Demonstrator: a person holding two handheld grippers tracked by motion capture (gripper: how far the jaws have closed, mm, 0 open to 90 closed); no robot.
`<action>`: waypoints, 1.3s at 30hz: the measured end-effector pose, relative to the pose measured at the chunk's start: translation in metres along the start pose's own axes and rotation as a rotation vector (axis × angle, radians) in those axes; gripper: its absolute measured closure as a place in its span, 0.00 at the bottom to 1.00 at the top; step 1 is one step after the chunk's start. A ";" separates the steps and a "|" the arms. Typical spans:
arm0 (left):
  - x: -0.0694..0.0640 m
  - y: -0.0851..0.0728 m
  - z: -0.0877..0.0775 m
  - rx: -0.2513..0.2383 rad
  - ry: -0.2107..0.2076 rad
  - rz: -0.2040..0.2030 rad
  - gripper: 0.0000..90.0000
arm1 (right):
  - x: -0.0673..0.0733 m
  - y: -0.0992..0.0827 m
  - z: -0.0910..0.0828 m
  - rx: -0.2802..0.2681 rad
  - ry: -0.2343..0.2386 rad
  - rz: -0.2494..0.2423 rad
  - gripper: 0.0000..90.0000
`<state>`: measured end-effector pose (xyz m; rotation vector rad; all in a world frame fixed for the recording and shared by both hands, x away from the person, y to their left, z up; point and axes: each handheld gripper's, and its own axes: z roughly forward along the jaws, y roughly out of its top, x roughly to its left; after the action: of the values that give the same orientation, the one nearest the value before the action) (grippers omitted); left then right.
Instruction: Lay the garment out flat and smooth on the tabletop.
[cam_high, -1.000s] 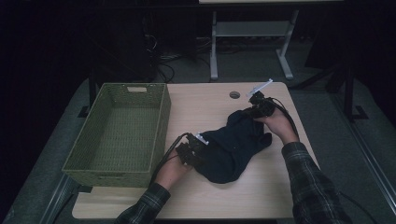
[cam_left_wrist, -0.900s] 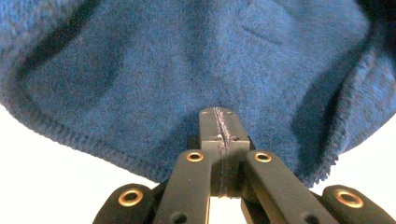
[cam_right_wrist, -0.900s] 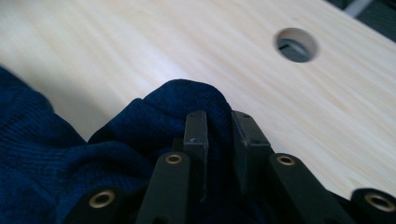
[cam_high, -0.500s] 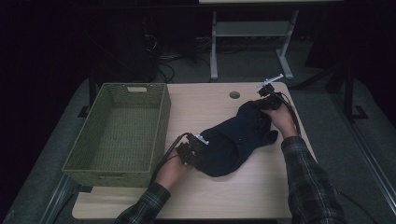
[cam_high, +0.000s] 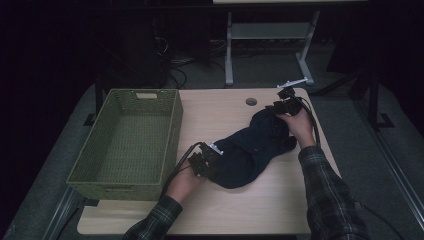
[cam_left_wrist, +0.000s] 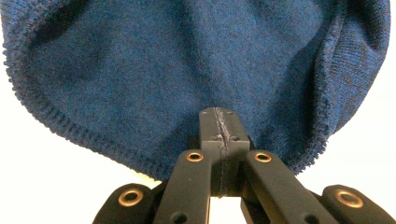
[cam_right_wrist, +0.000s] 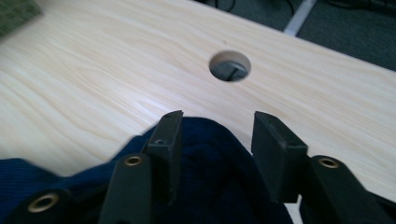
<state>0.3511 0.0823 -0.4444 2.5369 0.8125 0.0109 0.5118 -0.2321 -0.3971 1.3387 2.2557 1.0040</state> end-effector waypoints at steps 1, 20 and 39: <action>0.000 0.000 0.000 0.002 0.003 0.005 1.00 | 0.001 0.001 -0.005 -0.005 0.006 0.004 0.57; 0.001 0.000 0.000 -0.003 -0.003 0.004 1.00 | 0.035 -0.030 -0.061 -0.031 0.100 -0.047 0.99; -0.006 0.006 -0.002 -0.003 -0.004 0.023 0.98 | 0.093 -0.117 -0.065 0.025 0.220 -0.087 1.00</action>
<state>0.3491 0.0757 -0.4396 2.5429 0.7813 0.0140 0.3526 -0.2145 -0.4289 1.1792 2.4701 1.1453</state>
